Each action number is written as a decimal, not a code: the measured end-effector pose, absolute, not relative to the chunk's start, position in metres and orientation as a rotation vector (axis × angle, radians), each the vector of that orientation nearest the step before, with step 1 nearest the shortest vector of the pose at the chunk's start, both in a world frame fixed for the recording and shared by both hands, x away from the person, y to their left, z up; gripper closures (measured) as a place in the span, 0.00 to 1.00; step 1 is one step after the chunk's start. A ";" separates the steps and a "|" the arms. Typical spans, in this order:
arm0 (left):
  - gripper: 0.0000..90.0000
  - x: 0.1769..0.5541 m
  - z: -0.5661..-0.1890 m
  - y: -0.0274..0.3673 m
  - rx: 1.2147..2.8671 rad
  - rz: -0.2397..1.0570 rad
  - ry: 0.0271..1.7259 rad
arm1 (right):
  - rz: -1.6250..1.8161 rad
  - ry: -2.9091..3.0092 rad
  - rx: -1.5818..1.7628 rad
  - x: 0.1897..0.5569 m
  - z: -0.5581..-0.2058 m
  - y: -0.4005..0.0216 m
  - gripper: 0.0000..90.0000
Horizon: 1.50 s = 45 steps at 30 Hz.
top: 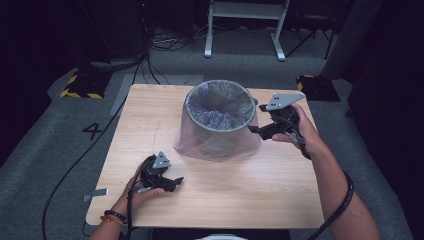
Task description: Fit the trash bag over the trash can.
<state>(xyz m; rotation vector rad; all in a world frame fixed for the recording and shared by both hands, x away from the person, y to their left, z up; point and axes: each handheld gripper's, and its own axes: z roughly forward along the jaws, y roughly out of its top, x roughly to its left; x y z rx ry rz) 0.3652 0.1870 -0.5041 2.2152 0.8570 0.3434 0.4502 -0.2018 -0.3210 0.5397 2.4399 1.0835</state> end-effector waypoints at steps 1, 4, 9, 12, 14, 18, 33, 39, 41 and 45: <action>0.16 0.365 -0.504 0.187 2.215 0.343 0.857 | 1.073 2.441 0.536 0.449 -0.322 -0.202 0.20; 0.16 0.365 -0.504 0.187 2.216 0.344 0.856 | 1.069 2.442 0.540 0.446 -0.326 -0.204 0.20; 0.16 0.365 -0.504 0.187 2.215 0.343 0.857 | 1.016 2.463 0.559 0.445 -0.341 -0.206 0.20; 0.16 0.365 -0.504 0.187 2.215 0.343 0.857 | 0.971 2.492 0.548 0.444 -0.351 -0.206 0.21; 0.16 0.365 -0.504 0.187 2.216 0.343 0.856 | 0.953 2.499 0.547 0.443 -0.356 -0.206 0.20; 0.16 0.365 -0.504 0.187 2.216 0.343 0.856 | 0.926 2.510 0.552 0.442 -0.363 -0.208 0.20; 0.16 0.366 -0.504 0.187 2.219 0.345 0.851 | 0.884 2.524 0.599 0.436 -0.389 -0.228 0.20; 0.16 0.366 -0.504 0.187 2.218 0.343 0.850 | 0.855 2.542 0.589 0.433 -0.397 -0.232 0.20; 0.16 0.366 -0.504 0.187 2.218 0.343 0.850 | 0.837 2.546 0.588 0.433 -0.400 -0.233 0.20; 0.16 0.366 -0.504 0.187 2.218 0.343 0.850 | 0.810 2.556 0.589 0.431 -0.406 -0.237 0.20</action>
